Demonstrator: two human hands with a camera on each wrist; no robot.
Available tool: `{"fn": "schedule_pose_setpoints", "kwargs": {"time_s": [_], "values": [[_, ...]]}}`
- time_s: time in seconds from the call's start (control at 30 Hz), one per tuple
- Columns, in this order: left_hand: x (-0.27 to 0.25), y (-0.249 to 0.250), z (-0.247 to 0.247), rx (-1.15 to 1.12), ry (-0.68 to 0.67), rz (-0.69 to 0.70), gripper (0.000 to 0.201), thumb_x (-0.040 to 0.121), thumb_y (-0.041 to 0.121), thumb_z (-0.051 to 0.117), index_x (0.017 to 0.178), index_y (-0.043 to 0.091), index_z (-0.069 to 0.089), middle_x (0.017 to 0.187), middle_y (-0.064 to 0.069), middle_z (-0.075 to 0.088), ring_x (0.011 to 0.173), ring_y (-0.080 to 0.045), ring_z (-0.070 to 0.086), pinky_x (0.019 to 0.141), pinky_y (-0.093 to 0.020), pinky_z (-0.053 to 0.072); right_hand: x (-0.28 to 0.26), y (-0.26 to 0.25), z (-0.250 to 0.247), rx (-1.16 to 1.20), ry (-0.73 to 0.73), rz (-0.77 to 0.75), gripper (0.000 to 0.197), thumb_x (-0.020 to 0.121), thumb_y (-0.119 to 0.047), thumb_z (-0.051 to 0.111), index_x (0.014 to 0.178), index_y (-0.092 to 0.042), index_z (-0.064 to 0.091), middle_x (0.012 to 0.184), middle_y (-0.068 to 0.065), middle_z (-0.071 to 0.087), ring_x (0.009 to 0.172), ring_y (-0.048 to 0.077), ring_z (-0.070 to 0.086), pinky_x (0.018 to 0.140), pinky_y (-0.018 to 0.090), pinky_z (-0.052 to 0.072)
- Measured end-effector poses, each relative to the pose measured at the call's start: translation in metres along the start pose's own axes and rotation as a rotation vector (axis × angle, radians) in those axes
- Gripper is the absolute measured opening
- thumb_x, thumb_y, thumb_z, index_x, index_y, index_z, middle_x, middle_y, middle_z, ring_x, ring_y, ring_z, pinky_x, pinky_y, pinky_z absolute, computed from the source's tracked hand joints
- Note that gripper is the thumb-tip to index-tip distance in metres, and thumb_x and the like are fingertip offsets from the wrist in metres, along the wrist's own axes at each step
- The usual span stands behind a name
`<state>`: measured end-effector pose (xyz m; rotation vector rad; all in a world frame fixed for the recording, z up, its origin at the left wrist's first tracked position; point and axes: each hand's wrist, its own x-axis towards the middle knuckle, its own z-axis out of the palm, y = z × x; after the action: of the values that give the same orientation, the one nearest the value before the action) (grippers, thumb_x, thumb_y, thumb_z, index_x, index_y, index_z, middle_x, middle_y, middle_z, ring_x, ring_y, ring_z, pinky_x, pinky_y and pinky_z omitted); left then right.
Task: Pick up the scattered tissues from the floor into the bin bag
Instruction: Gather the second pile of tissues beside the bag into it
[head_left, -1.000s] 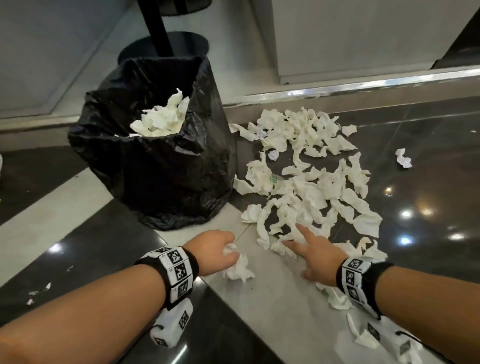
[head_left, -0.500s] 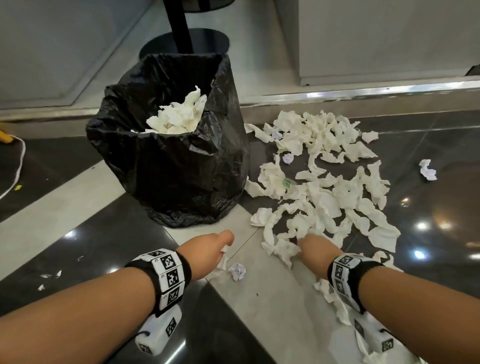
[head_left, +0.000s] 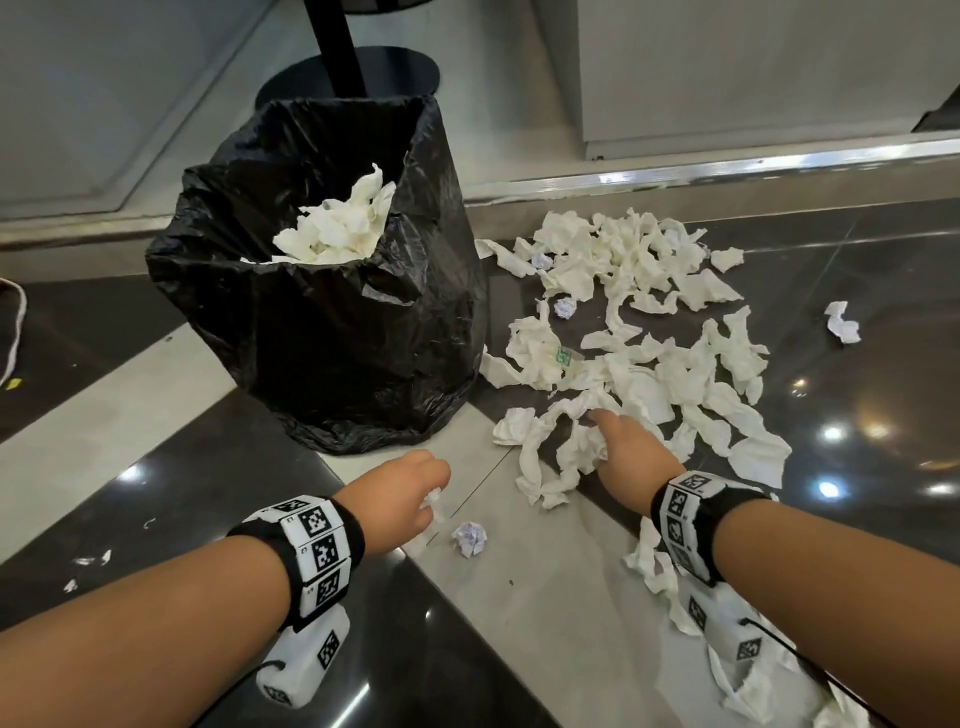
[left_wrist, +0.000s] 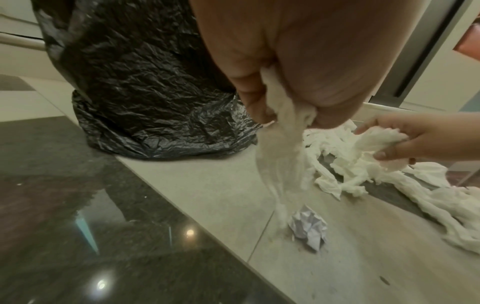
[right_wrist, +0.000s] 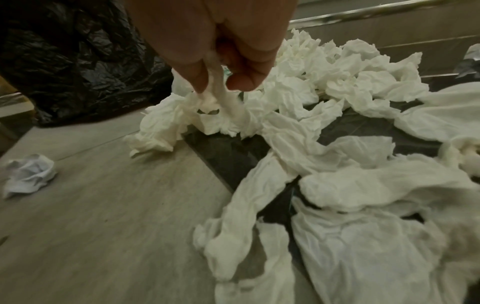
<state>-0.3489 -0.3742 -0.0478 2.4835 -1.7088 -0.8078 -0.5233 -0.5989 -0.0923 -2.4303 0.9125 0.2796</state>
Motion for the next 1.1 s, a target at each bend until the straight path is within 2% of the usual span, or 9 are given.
{"fn": "schedule_pose_setpoints", "kwargs": {"time_s": [0.13, 0.23, 0.43, 0.5, 0.67, 0.77, 0.83, 0.97, 1.1], "values": [[-0.003, -0.008, -0.001, -0.027, 0.026, -0.056, 0.018, 0.085, 0.009, 0.047, 0.103, 0.013, 0.049, 0.097, 0.001, 0.045, 0.090, -0.020, 0.049, 0.075, -0.024, 0.034, 0.009, 0.002, 0.002, -0.078, -0.061, 0.071, 0.083, 0.074, -0.035, 0.063, 0.145, -0.026, 0.021, 0.121, 0.013, 0.041, 0.113, 0.033, 0.047, 0.090, 0.037, 0.046], [-0.005, -0.012, 0.001, -0.008, -0.007, -0.094, 0.015, 0.087, 0.010, 0.046, 0.101, 0.014, 0.048, 0.099, -0.002, 0.049, 0.091, -0.025, 0.055, 0.077, -0.031, 0.043, 0.015, 0.003, 0.011, -0.199, -0.135, 0.124, 0.085, 0.070, -0.058, 0.064, 0.141, -0.026, 0.029, 0.124, 0.013, 0.040, 0.113, 0.034, 0.048, 0.093, 0.040, 0.048], [0.004, -0.009, 0.018, 0.013, -0.068, 0.005, 0.024, 0.089, 0.026, 0.051, 0.112, 0.018, 0.048, 0.108, -0.004, 0.046, 0.081, -0.018, 0.048, 0.074, -0.029, 0.043, -0.002, -0.002, 0.029, -0.263, -0.311, 0.013, 0.020, 0.089, -0.016, 0.047, 0.104, -0.010, 0.060, 0.110, 0.008, 0.051, 0.105, 0.031, 0.051, 0.090, 0.036, 0.047], [0.012, -0.006, 0.031, 0.036, -0.113, 0.032, 0.034, 0.090, 0.028, 0.051, 0.123, 0.025, 0.046, 0.113, -0.003, 0.042, 0.080, -0.016, 0.046, 0.075, -0.026, 0.041, -0.006, -0.001, 0.020, -0.170, -0.267, 0.005, 0.016, 0.088, -0.017, 0.051, 0.097, -0.008, 0.060, 0.107, 0.007, 0.053, 0.106, 0.026, 0.053, 0.088, 0.031, 0.046], [0.012, 0.000, 0.077, 0.099, -0.267, 0.164, 0.037, 0.092, 0.028, 0.043, 0.127, 0.037, 0.034, 0.130, -0.006, 0.035, 0.098, -0.029, 0.056, 0.089, -0.035, 0.048, -0.018, 0.012, -0.018, 0.157, -0.024, 0.104, 0.031, 0.086, -0.007, 0.050, 0.115, -0.017, 0.049, 0.105, 0.009, 0.060, 0.088, 0.025, 0.059, 0.076, 0.031, 0.047], [0.015, 0.000, 0.082, 0.175, -0.300, 0.197, 0.031, 0.094, 0.024, 0.039, 0.125, 0.024, 0.041, 0.125, -0.008, 0.042, 0.103, -0.031, 0.054, 0.087, -0.037, 0.045, -0.029, 0.029, -0.037, 0.292, 0.028, 0.162, 0.028, 0.085, -0.009, 0.054, 0.106, -0.027, 0.053, 0.111, 0.000, 0.055, 0.092, 0.023, 0.059, 0.082, 0.035, 0.051], [0.024, 0.001, 0.078, 0.262, -0.355, 0.206, 0.027, 0.093, 0.020, 0.041, 0.119, 0.016, 0.048, 0.119, -0.012, 0.049, 0.102, -0.032, 0.054, 0.084, -0.037, 0.043, -0.036, 0.040, -0.047, 0.359, 0.062, 0.234, 0.012, 0.081, -0.019, 0.065, 0.087, -0.025, 0.057, 0.108, 0.001, 0.059, 0.083, 0.021, 0.065, 0.077, 0.037, 0.056], [0.052, 0.012, 0.060, 0.219, -0.250, 0.120, 0.024, 0.093, 0.025, 0.041, 0.103, 0.011, 0.058, 0.110, -0.012, 0.056, 0.097, -0.030, 0.057, 0.081, -0.036, 0.044, -0.056, 0.052, -0.057, 0.360, 0.114, 0.377, 0.034, 0.068, -0.042, 0.080, 0.075, -0.017, 0.059, 0.084, -0.009, 0.053, 0.083, 0.015, 0.054, 0.073, 0.027, 0.040], [0.095, 0.032, 0.045, 0.181, -0.003, 0.149, 0.027, 0.093, 0.024, 0.046, 0.099, 0.006, 0.065, 0.126, -0.010, 0.049, 0.108, -0.030, 0.052, 0.093, -0.035, 0.042, -0.078, 0.056, -0.050, 0.255, 0.090, 0.385, 0.017, 0.079, -0.021, 0.069, 0.068, -0.024, 0.057, 0.090, 0.000, 0.065, 0.087, 0.020, 0.059, 0.073, 0.026, 0.043]]}}
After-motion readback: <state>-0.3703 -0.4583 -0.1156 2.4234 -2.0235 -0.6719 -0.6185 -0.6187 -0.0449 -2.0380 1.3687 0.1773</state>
